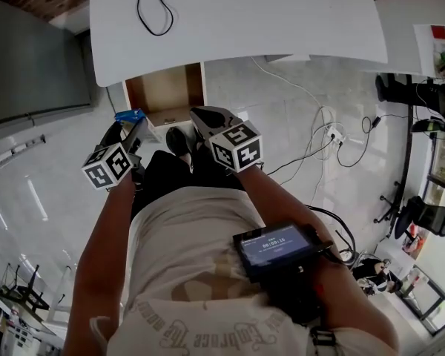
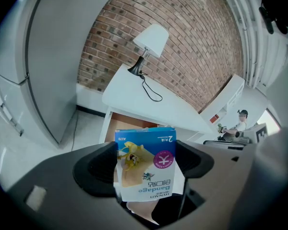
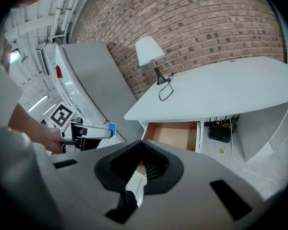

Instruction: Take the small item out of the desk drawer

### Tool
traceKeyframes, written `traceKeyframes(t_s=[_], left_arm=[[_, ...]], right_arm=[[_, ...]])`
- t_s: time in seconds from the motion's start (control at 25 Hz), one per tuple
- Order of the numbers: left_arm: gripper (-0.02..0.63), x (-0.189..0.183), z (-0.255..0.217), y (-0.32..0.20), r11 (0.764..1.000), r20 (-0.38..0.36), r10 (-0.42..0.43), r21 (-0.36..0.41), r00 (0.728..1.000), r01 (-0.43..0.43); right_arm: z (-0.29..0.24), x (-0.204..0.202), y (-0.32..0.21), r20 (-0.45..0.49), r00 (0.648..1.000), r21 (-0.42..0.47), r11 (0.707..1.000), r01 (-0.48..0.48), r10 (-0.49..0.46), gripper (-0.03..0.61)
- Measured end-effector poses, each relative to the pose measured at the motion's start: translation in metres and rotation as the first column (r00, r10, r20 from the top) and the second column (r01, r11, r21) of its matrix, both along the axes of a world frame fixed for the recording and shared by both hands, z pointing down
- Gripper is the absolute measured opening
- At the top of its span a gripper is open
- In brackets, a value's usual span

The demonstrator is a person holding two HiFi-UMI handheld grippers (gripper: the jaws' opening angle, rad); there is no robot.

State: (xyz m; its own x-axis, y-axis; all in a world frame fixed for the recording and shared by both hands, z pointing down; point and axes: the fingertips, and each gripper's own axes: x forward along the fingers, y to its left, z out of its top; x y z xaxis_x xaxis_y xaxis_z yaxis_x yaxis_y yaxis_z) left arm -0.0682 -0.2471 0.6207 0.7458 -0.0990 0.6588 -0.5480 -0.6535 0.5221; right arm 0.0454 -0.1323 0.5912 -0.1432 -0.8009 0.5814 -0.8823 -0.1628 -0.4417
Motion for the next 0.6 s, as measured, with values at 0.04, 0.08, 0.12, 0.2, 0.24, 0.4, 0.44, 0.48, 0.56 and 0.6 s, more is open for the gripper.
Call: traceKeyframes(t_s=[0.04,0.08,0.12,0.2,0.24,0.4,0.44,0.48,0.56,0.6], left_arm=[[0.379,0.002,-0.003,-0.002,1.0,-0.007,0.0,0.002,1.0,0.0],[0.379,0.002,-0.006,-0.003,1.0,-0.013,-0.001,0.004,1.0,0.001],[0.379,0.002,-0.008,-0.003,1.0,-0.017,-0.002,0.006,1.0,0.002],[0.379,0.003,-0.014,-0.004,1.0,-0.023,0.002,0.011,1.0,-0.002],[0.379,0.004,-0.017,-0.005,1.0,-0.026,0.006,0.014,1.0,-0.006],[0.379,0.01,-0.03,-0.005,0.999,-0.041,0.027,0.026,0.999,-0.026],[0.379,0.012,-0.032,-0.005,0.999,-0.047,0.031,0.029,0.998,-0.03],[0.379,0.013,-0.036,-0.005,0.999,-0.053,0.035,0.033,0.998,-0.033],[0.379,0.015,-0.042,-0.003,0.999,-0.065,0.039,0.039,0.997,-0.037],[0.379,0.016,-0.045,-0.002,0.998,-0.072,0.044,0.044,0.996,-0.041]], right_arm=[[-0.003,0.002,-0.001,-0.005,1.0,0.004,1.0,-0.004,0.004,0.006],[-0.004,0.002,-0.002,-0.009,1.0,0.005,1.0,-0.007,0.007,0.006],[-0.005,0.002,-0.002,-0.012,1.0,0.005,1.0,-0.009,0.009,0.006],[-0.009,0.003,-0.002,-0.017,1.0,0.008,1.0,-0.011,0.011,0.006],[-0.011,0.003,-0.002,-0.02,1.0,0.011,1.0,-0.012,0.012,0.006],[-0.022,0.006,-0.003,-0.037,0.999,0.021,1.0,-0.012,0.012,0.006],[-0.025,0.007,-0.004,-0.042,0.999,0.025,1.0,-0.01,0.011,0.006],[-0.027,0.008,-0.004,-0.047,0.999,0.028,1.0,-0.008,0.009,0.006],[-0.031,0.008,-0.004,-0.054,0.999,0.034,0.999,-0.003,0.005,0.006],[-0.033,0.008,-0.004,-0.058,0.998,0.036,0.999,-0.002,0.004,0.006]])
